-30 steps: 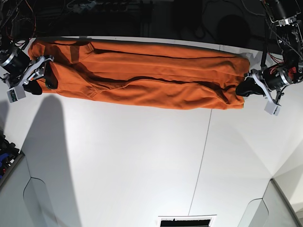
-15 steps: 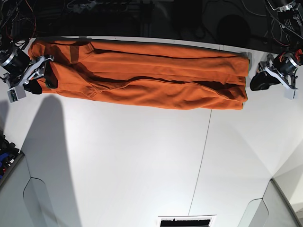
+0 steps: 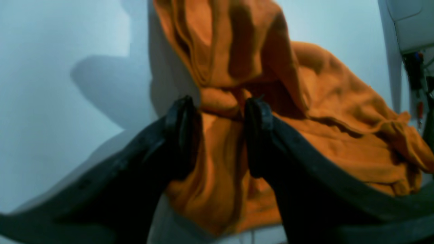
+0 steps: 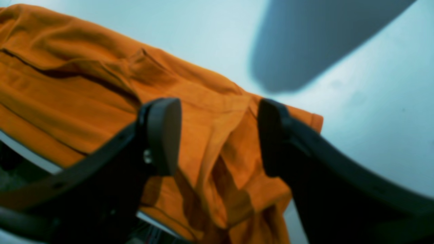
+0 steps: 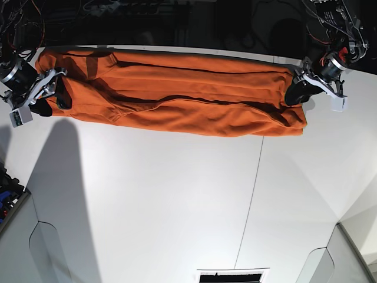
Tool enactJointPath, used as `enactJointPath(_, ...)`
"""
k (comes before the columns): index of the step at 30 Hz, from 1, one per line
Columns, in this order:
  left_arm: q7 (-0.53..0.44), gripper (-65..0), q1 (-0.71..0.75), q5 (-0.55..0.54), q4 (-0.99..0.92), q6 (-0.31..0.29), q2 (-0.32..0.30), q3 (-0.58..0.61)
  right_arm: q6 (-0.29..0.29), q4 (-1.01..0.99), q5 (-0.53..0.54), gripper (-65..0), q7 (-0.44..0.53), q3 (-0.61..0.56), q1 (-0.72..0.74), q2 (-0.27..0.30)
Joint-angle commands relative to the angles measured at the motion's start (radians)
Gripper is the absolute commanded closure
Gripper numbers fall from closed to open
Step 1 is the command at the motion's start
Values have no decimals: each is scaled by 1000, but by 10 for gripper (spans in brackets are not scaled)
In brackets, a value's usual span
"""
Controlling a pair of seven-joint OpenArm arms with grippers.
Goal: Layout the t-shirt on the table in an organized manner, then fold the t-shirt properly
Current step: 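Grasp the shirt end with the left gripper while the right holds the other end, then lift the shirt end with the left gripper and fold it toward the right gripper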
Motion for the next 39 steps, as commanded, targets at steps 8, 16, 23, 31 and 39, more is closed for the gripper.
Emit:
enactJointPath(8, -15, -275, -85, 34, 13, -3, -9, 8, -4, 15, 16, -351, 19, 8, 6, 17)
enactJointPath(16, -29, -178, -71, 104, 13, -3, -8, 91, -4, 15, 15, -351, 15, 8, 6, 17)
enactJointPath(23, -103, 0, -43, 109, 18, -10, 2, 100, -4, 15, 15, -351, 15, 8, 6, 17)
enactJointPath(31, -84, 0, -101, 141, 155, -10, -12, 97, -4, 15, 18, -351, 23, 8, 6, 17)
enactJointPath(39, -51, 0, -106, 164, 353, 0, -18, 306, -4, 15, 17, -351, 31, 8, 6, 17)
